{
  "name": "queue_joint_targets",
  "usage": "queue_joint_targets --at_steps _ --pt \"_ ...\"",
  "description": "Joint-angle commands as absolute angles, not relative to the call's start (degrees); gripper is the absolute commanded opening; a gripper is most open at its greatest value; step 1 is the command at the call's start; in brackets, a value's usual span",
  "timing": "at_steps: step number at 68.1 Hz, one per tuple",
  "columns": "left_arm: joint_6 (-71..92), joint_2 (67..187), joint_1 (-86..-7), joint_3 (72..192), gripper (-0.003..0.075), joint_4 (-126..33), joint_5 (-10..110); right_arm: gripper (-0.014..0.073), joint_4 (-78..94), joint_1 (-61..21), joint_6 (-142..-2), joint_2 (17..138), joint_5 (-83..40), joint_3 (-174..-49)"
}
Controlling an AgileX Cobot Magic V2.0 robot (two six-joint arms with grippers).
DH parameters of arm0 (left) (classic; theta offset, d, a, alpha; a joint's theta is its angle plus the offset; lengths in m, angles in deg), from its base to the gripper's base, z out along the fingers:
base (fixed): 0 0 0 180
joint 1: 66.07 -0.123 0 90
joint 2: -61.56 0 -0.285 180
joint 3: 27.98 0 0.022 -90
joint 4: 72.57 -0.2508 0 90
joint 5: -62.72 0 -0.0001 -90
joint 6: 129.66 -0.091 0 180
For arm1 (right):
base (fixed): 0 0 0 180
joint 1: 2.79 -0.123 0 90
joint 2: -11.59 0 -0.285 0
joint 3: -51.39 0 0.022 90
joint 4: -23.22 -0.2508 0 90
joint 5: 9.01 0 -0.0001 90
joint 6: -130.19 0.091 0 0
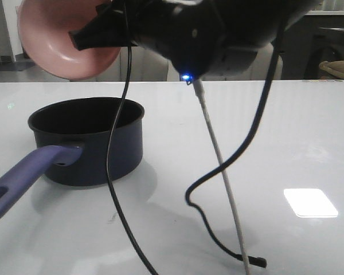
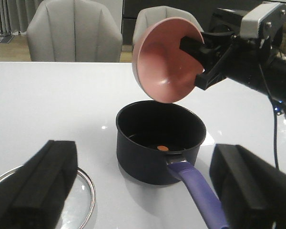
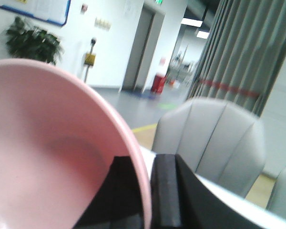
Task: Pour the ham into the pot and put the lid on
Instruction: 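Tilt the bowl with the right gripper to pour ham into the saucepan, then carry the empty bowl back and set it on the table with the right gripper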
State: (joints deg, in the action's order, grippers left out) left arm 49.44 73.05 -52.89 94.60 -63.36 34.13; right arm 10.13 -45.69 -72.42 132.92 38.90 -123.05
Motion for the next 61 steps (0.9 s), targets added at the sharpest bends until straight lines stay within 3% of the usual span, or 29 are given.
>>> queue_joint_targets --at_steps 1,17,30,49,61 --pt "49.4 73.7 -52.5 96.2 0.0603 -63.0 38.7 0.0132 7.6 -45.3 -71.0 124.9 31.6 -124.4" --pt "49.4 73.7 -52.5 96.2 0.0603 -63.0 38.7 0.0132 2.8 -41.0 -71.1 114.1 7.7 -124.4" --pt "49.4 73.7 -52.5 96.2 0.0603 -63.0 38.7 0.0132 2.8 -32.8 -71.1 107.9 -11.8 -124.4" --pt "49.4 73.7 -52.5 96.2 0.0602 -63.0 38.3 0.0132 2.8 -20.1 -70.2 107.0 -34.0 -124.4" --pt "49.4 73.7 -52.5 96.2 0.0603 -63.0 38.3 0.0132 2.8 -15.4 -69.4 109.2 -39.7 -124.4"
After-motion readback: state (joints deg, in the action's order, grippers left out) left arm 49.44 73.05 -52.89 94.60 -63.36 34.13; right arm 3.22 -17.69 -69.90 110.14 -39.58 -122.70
